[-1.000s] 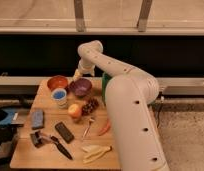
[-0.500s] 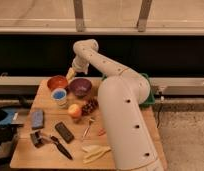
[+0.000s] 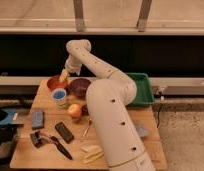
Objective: Stack bowls into tray
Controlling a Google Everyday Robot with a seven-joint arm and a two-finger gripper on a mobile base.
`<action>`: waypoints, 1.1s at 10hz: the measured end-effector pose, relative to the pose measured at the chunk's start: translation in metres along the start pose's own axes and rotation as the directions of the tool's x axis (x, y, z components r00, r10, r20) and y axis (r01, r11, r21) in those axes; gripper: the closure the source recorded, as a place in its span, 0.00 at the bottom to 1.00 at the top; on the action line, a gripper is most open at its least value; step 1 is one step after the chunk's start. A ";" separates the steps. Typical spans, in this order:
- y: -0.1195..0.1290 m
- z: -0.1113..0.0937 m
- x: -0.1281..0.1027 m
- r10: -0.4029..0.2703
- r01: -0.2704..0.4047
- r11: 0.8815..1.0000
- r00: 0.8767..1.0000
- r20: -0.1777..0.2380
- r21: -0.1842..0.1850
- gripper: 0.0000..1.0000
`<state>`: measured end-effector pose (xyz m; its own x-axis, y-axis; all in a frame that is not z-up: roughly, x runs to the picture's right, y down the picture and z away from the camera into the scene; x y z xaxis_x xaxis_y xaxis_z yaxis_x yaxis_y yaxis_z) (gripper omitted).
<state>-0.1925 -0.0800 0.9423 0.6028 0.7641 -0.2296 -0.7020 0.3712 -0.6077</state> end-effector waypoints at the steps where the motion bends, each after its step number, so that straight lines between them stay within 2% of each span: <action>1: 0.009 0.008 0.000 -0.023 0.023 0.999 1.000 -0.012 -0.023 0.20; 4: 0.031 0.035 0.002 -0.059 0.055 0.992 0.998 -0.033 -0.112 0.20; 6: 0.035 0.048 0.006 -0.037 0.031 0.986 0.999 -0.039 -0.162 0.20; 7: 0.034 0.053 0.004 -0.028 0.021 0.985 0.999 -0.034 -0.173 0.25; 8: 0.033 0.056 0.003 -0.021 0.016 0.984 0.999 -0.030 -0.176 0.32; 11: 0.032 0.058 0.000 -0.022 0.019 0.986 1.000 -0.017 -0.168 0.64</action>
<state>-0.2370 -0.0375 0.9669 0.6247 0.7465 -0.2290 -0.6165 0.2915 -0.7314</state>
